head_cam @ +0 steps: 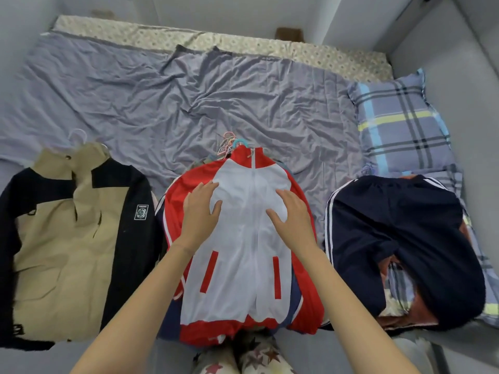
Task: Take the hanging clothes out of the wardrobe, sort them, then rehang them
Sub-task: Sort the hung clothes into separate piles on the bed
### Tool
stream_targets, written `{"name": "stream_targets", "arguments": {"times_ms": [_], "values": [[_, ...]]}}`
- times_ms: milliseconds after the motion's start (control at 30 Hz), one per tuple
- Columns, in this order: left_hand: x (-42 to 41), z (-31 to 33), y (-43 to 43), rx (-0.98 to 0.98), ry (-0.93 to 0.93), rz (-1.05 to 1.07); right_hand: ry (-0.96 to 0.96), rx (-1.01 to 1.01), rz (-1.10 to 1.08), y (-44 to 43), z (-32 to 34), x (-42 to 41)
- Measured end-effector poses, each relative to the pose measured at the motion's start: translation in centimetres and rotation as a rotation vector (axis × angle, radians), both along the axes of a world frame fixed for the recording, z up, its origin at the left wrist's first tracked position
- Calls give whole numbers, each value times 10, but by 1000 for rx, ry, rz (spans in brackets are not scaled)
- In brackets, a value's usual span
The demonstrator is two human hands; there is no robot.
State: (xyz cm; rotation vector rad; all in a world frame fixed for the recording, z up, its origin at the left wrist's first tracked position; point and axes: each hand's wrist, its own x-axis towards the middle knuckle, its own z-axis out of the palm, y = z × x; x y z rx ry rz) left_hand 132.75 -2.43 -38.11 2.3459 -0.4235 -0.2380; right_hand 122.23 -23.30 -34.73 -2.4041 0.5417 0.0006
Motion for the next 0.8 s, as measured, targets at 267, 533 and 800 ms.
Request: {"name": "stream_targets", "arguments": {"times_ms": [267,533,800], "values": [[102,-89,-19,182,64,94,186,-166,160,-42,-99,102],[164,-176,-38,341,47,129,216,-260,222,-64,-189,178],[134,-184,-22,140,52,201,340,-206,201,-73,-216,188]]}}
